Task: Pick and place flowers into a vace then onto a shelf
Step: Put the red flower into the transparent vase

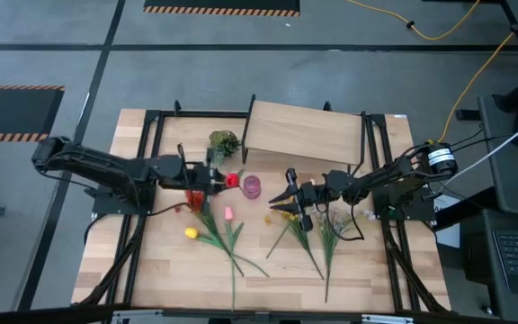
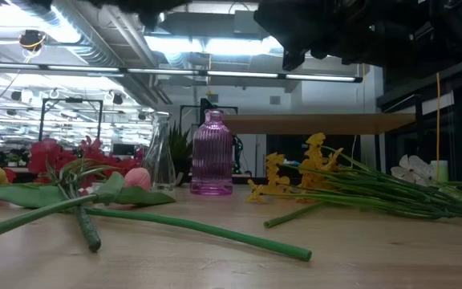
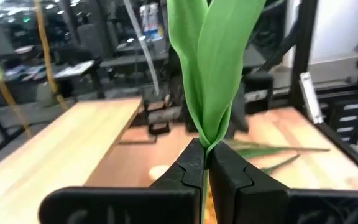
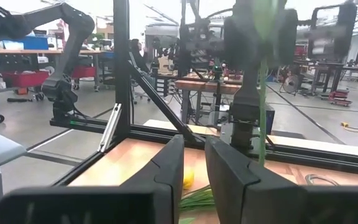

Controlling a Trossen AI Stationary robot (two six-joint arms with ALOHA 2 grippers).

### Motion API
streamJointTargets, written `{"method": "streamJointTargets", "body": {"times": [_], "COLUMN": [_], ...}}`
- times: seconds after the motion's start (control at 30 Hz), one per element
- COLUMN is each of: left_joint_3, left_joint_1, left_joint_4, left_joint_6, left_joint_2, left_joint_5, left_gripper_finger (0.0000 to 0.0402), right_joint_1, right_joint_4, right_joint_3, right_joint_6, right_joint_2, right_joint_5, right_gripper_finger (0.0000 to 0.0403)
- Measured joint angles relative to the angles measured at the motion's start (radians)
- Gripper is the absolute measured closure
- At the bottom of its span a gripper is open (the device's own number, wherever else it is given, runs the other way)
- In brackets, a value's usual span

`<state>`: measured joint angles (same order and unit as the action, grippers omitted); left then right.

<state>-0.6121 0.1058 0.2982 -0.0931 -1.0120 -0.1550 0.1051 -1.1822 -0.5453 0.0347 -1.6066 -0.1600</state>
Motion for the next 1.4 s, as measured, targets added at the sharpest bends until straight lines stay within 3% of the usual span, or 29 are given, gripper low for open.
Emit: {"method": "streamJointTargets", "body": {"times": [0.1,0.27,0.6,1.4], "left_joint_3": [0.074,0.145,0.165,0.165], "left_joint_1": [-0.002,-0.001,-0.001,-0.002], "left_joint_4": [0.066,0.124,-0.009,-0.143], "left_joint_6": [0.004,0.003,0.001,0.051], "left_joint_2": [0.061,0.173,0.352,0.428], "left_joint_5": [-0.068,-0.083,-0.256,-0.342], "left_gripper_finger": [0.0397,0.0397,0.0397,0.0397], "right_joint_1": [0.000,0.000,0.000,0.000], "right_joint_4": [0.006,0.009,0.022,0.035], "right_joint_3": [0.000,0.000,0.000,0.000], "right_joint_6": [0.001,0.005,0.029,0.029], "right_joint_2": [0.000,0.000,0.000,0.000], "right_joint_5": [0.000,0.000,0.001,0.001], "right_gripper_finger": [0.0350,0.0382,0.0399,0.0399]}}
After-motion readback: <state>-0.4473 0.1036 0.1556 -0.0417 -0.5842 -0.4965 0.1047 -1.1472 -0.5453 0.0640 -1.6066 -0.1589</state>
